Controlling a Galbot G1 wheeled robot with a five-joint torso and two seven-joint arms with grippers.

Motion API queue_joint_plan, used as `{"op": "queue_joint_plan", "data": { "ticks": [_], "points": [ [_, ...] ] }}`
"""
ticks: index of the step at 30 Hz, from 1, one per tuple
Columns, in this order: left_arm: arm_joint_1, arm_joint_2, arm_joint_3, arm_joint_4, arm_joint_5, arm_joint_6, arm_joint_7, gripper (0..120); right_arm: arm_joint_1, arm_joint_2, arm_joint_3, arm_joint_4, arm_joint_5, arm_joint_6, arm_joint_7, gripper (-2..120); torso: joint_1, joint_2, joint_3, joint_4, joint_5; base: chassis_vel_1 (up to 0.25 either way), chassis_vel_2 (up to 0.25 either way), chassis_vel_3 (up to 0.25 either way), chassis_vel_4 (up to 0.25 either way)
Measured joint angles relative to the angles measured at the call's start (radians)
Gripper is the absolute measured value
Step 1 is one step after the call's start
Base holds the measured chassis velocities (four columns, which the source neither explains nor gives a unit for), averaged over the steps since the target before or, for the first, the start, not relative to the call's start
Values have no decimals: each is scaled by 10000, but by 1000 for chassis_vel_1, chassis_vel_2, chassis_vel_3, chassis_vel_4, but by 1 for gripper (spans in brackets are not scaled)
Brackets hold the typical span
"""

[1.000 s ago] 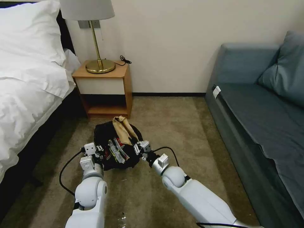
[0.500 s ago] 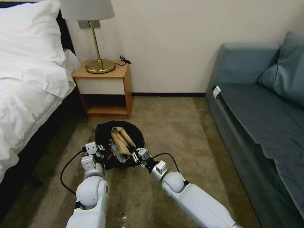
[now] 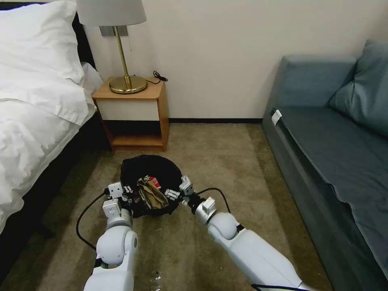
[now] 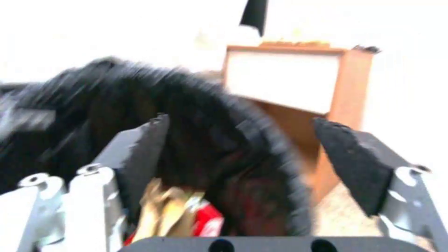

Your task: Pick up the trash bin, then pick up the garbage on the floor and place it into the trash bin.

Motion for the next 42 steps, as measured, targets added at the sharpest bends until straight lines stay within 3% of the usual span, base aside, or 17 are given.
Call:
{"op": "queue_joint_plan", "data": {
  "ticks": [3, 5, 14, 16, 21, 24, 27, 33, 42],
  "points": [
    [-8, 13, 0, 11, -27, 3, 2, 3, -6, -40, 272, 139, 79, -51, 60, 93, 0, -1, 0, 1, 0, 0, 0, 0, 0],
    [-29, 41, -49, 22, -116, 6, 0, 3, -224, -103, 1263, 449, 137, -96, 109, 99, 0, 0, 0, 1, 1, 0, 0, 0, 0],
    [-341, 113, -279, 256, -813, 19, 0, 3, -1357, -149, 4010, 789, 387, -170, 116, 100, 0, 0, 0, -1, 1, 0, 0, 0, 0],
    [-746, 234, -604, 830, -1354, 16, 93, 3, -2098, -258, 5285, 904, 568, -54, -37, 100, 0, 0, 0, -3, 0, 0, 0, 0, 0],
    [-1292, 248, -863, 1516, -2304, 35, 110, 3, -3013, -330, 6320, 1044, 709, 174, -535, 100, 0, 0, 0, -3, -3, 0, 0, 0, 0],
    [-1427, 232, -925, 1648, -2532, 26, 83, 3, -3173, -334, 6468, 1044, 713, 242, -632, 100, 0, -1, 0, -2, 0, 0, 0, 0, 0],
    [-2172, 168, -1275, 2451, -3285, -266, -231, 3, -3662, -354, 6810, 1031, 699, 558, -960, 99, 0, 0, 0, -3, 0, 0, 0, 0, 0],
    [-2893, 162, -1589, 3265, -3956, -322, -790, 3, -4100, -313, 6976, 955, 674, 828, -1317, 99, 0, 0, 0, 1, -2, 0, 0, 0, 0],
    [-3455, 137, -1690, 3998, -4580, -153, -1100, 3, -4606, -301, 7145, 888, 674, 1088, -1683, 99, 0, -1, 1, -2, -1, 0, 0, 0, 0]
  ]
}}
